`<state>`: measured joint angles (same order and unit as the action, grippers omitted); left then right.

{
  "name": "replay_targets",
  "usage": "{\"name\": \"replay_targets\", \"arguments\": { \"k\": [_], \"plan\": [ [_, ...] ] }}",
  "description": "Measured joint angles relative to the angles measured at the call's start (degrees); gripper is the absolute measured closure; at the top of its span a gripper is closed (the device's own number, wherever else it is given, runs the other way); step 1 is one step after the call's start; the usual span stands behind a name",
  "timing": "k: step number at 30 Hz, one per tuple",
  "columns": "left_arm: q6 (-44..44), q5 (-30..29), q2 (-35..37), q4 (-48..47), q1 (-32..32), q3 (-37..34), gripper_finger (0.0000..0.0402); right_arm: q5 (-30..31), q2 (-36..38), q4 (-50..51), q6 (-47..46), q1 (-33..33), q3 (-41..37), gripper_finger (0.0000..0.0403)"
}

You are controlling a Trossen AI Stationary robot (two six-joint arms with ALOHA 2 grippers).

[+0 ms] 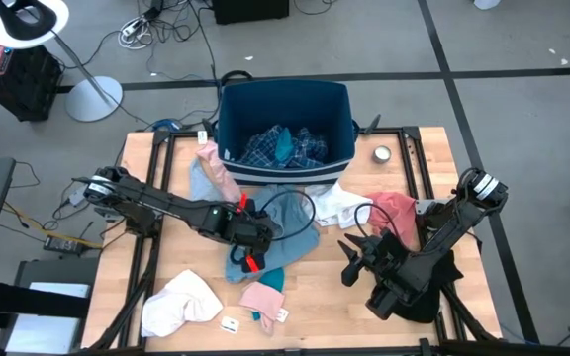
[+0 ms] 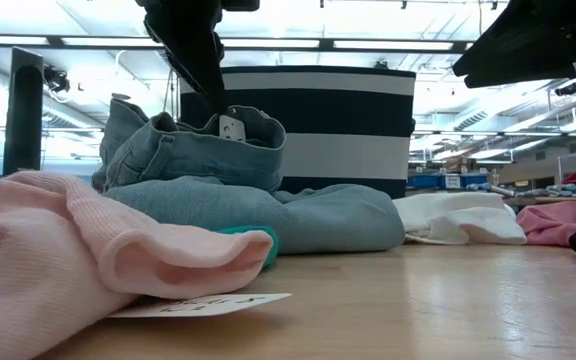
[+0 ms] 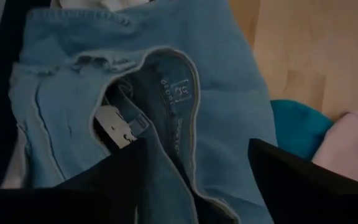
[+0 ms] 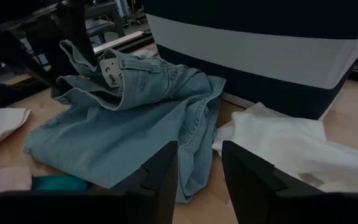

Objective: Sort clothes
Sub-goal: Put the blue jeans into the blue laundry bin

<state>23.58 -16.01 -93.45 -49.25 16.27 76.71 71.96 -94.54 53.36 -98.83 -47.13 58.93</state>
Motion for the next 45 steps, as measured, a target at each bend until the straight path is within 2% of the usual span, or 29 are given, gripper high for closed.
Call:
{"name": "replay_targets", "arguments": {
  "k": [9, 14, 19, 25, 35, 39, 45],
  "plan": [
    [5.4, 6.5, 0.0, -2.0, 0.3, 0.0, 0.0113, 0.0, 0.0, 0.0, 0.0, 0.0, 0.0, 0.0279],
    [8.8, 2.6, 0.0, -8.2, 1.0, 0.0, 0.0118, 0.0, 0.0, 0.0, 0.0, 0.0, 0.0, 0.0279],
    [14.2, 1.9, 0.0, -11.5, 2.6, 0.0, 0.0119, -0.1, 0.0, 0.1, 0.0, 0.0, 0.0, 0.028],
    [12.2, -1.3, 0.0, -6.3, 4.3, 0.0, 0.012, -0.1, 0.0, 0.1, 0.0, 0.0, 0.0, 0.028],
    [6.5, -5.8, -4.7, -8.1, 3.8, 0.0, 0.012, 0.0, 0.0, 0.0, 0.0, 0.0, 0.0, 0.028],
    [4.9, -7.5, -8.2, -12.3, 3.5, 0.0, 0.012, 0.0, 0.0, 0.1, 0.0, 0.0, 0.0, 0.028],
    [8.2, -14.2, -12.2, -21.9, 1.9, 0.0, 0.012, 0.0, 0.0, 0.0, 0.0, 0.0, 0.0, 0.028]
  ]
}}
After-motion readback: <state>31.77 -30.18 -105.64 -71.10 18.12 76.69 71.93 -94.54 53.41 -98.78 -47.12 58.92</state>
